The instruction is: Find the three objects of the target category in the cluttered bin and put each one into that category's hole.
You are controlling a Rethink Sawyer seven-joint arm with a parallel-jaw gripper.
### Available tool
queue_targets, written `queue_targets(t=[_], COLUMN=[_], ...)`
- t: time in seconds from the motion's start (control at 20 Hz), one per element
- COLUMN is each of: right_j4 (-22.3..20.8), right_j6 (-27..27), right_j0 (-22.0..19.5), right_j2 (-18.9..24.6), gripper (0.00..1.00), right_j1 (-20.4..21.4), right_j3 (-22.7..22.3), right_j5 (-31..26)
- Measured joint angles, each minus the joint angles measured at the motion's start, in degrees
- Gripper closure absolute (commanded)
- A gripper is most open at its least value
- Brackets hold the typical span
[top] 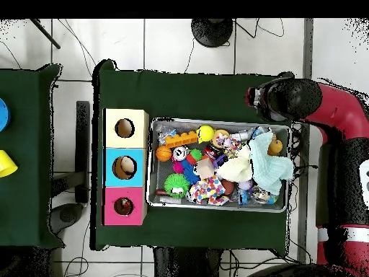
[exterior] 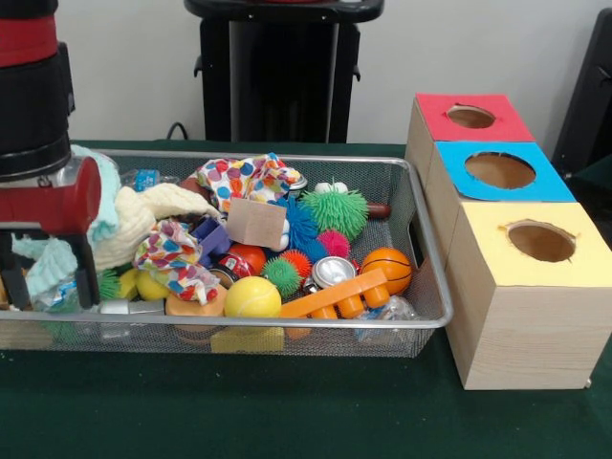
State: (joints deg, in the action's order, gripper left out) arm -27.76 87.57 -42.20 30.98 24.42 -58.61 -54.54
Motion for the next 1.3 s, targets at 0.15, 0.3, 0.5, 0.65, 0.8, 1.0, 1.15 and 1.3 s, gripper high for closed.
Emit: queue_targets(t=[0.15,0.3,0.5,0.65,0.8,1.0,1.15,1.3], right_j4=[-0.1,-0.1,-0.1,-0.1,-0.1,0.1,0.1,0.1], right_j6=[0.0,0.0,0.0,0.0,0.0,0.0,0.0,0.0], right_j0=[0.0,0.0,0.0,0.0,-0.3,-1.7,-2.8,-4.9], right_j2=[0.0,0.0,0.0,0.0,0.0,0.0,0.0,0.0], gripper=[0.00,0.00,0.00,0.00,0.00,0.00,0.00,0.00], right_j1=[-0.7,-1.4,-1.8,-1.9,-1.8,-0.7,0.2,1.7], right_j3=[0.0,0.0,0.0,0.0,-0.2,-2.0,-3.5,-6.1], right_j5=[0.4,0.5,0.6,1.0,2.1,4.0,4.9,6.6])
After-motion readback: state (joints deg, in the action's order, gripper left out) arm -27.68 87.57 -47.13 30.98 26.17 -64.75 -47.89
